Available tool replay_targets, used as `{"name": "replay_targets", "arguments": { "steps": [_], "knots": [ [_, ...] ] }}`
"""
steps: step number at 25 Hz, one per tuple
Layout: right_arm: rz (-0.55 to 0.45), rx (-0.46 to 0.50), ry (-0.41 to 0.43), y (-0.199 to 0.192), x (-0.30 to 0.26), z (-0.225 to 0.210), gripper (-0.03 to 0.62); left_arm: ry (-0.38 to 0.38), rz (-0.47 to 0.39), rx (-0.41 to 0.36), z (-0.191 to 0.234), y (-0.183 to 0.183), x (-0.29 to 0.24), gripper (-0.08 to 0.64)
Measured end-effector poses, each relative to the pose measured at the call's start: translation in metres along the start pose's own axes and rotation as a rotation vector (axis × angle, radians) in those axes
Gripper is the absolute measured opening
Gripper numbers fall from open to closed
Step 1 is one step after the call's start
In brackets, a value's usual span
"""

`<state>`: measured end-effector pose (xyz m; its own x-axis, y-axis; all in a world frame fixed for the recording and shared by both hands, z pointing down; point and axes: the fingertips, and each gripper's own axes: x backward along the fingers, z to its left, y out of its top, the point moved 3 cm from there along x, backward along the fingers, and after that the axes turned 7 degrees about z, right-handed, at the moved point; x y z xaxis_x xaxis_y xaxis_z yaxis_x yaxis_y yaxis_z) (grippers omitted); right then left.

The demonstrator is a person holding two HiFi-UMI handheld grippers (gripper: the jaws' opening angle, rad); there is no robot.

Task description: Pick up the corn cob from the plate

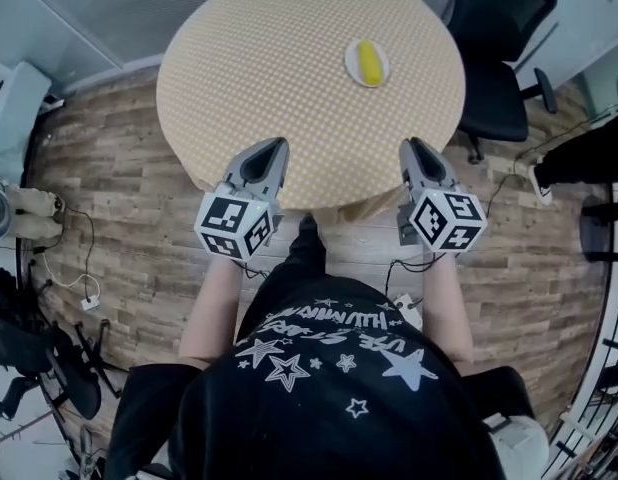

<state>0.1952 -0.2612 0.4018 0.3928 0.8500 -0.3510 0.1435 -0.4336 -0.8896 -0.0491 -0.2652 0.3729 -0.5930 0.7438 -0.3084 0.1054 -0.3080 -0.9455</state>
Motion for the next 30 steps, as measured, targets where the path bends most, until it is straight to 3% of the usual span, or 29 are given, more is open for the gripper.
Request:
{"name": "replay_targets", "arguments": {
  "steps": [20, 30],
  "knots": [
    [0.144, -0.016, -0.134, 0.041, -0.153, -0.044, 0.058, -0.051, 0.068, 0.025, 0.112, 0.031, -0.114, 0.009],
    [0.301, -0.040, -0.165, 0.035, -0.232, -0.067, 0.060, -0.086, 0.104, 0.028, 0.154, 0.030, -0.166, 0.011]
  ]
}}
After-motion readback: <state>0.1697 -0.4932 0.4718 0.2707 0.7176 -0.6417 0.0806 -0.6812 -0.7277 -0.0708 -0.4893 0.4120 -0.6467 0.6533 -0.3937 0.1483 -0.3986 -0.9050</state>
